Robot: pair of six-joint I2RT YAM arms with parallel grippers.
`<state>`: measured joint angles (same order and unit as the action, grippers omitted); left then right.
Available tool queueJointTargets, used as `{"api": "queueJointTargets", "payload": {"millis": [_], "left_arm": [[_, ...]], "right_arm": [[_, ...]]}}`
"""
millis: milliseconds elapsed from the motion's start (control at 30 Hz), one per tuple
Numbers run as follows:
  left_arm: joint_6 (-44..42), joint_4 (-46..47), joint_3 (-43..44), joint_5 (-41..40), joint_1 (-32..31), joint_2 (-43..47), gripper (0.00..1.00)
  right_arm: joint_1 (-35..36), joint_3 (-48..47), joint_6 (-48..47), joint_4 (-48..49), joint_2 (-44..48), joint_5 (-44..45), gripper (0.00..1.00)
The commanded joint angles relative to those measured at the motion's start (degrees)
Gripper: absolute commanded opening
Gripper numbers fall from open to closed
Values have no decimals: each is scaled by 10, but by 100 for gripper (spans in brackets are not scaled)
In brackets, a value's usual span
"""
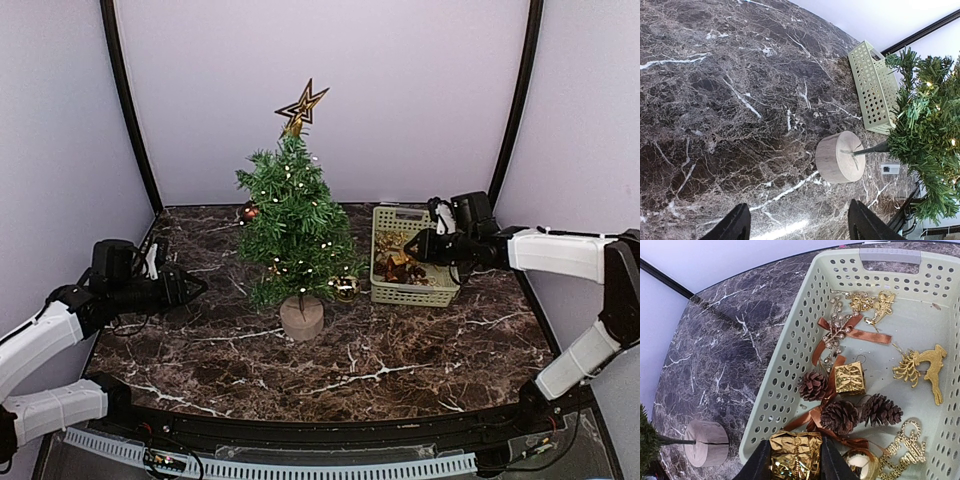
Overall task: Decorate the small christmas tree
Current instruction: Place the ornament pick in the bin.
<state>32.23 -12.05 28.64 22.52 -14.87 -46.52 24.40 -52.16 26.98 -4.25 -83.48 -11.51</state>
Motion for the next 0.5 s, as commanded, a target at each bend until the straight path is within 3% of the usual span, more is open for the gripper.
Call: {"api": "queueJointTargets", "payload": {"millis": [0,300,400,467], "left_arm": [[-2,4,-8,5,4,11,69],[-5,-5,5,4,4,-7,70],[-3,-31,8,-11,4,5,70],[-3,-39,10,-14,4,9,70]], "right_arm": [[5,-25,23,91,-48,24,32],[-6,-191,-22,62,-204,79,32],[-22,-272,-40,29,-298,113,33],[-27,-289,-45,14,-322,107,39]]}}
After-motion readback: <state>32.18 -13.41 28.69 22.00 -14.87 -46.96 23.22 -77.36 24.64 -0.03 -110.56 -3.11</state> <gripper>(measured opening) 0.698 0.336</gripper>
